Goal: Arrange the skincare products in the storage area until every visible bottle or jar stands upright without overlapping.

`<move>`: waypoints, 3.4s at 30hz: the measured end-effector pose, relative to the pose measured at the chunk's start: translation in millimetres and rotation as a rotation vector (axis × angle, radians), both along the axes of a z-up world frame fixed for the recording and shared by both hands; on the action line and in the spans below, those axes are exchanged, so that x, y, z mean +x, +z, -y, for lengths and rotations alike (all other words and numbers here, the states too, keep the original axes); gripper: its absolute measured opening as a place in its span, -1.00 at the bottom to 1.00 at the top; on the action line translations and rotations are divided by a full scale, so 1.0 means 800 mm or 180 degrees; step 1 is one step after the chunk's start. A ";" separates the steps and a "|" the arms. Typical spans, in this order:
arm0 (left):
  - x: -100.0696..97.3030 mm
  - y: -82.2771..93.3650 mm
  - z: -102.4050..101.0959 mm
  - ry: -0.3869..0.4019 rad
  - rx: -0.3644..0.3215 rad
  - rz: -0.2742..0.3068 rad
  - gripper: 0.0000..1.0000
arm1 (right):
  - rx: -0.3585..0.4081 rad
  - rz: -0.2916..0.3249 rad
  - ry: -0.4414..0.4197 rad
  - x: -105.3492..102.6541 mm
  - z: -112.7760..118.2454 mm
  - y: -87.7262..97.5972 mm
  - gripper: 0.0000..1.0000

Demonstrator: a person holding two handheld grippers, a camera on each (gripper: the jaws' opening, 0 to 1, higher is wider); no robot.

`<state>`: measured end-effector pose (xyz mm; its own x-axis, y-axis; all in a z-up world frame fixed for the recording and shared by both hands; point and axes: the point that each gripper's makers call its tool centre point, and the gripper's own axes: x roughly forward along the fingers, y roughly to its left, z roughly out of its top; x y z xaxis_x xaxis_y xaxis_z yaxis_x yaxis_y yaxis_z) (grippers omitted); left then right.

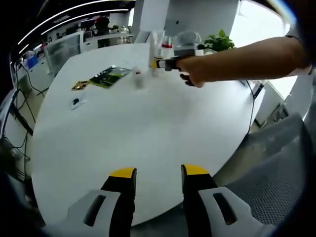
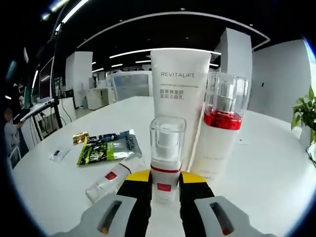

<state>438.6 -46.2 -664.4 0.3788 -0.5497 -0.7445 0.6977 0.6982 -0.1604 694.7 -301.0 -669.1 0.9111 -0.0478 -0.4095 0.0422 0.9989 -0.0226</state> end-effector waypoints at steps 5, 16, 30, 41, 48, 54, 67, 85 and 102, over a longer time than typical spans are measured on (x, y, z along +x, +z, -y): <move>0.000 0.000 0.000 0.0005 -0.0009 0.0000 -0.32 | 0.0138 -0.0057 -0.0044 -0.002 0.000 -0.007 -0.70; 0.001 0.002 0.001 -0.0007 -0.0016 0.0020 -0.32 | 0.0414 -0.0052 -0.0157 -0.033 0.000 -0.010 -0.34; 0.003 0.008 0.005 0.0019 -0.0110 0.0063 -0.31 | 0.1116 -0.0504 0.0078 -0.083 -0.072 -0.032 -0.33; 0.006 0.011 0.003 0.0073 -0.0152 0.0068 -0.30 | 0.1001 -0.0502 0.0372 -0.025 -0.112 -0.017 -0.17; 0.005 0.009 0.003 0.0080 -0.0168 0.0040 -0.30 | 0.0854 -0.0611 0.0382 -0.007 -0.110 -0.029 -0.21; 0.005 0.008 0.003 0.0082 -0.0166 0.0020 -0.30 | 0.0793 -0.0724 0.0431 0.003 -0.113 -0.042 -0.25; 0.004 0.006 0.003 0.0074 -0.0154 -0.0006 -0.31 | 0.0510 -0.0890 0.0537 0.011 -0.112 -0.055 -0.48; 0.005 0.014 0.008 0.0070 -0.0242 0.0049 -0.32 | 0.0737 -0.1040 0.0623 -0.026 -0.103 -0.046 -0.72; 0.017 0.075 0.014 0.0382 -0.0812 0.0193 -0.35 | 0.1216 -0.0597 0.0720 -0.150 -0.117 0.056 -0.72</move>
<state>452.3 -57.3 -604.4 0.4920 -0.6649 -0.5620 0.6263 0.7187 -0.3021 575.0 -207.4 -624.2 0.7900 0.3291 -0.5172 -0.1469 0.9207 0.3614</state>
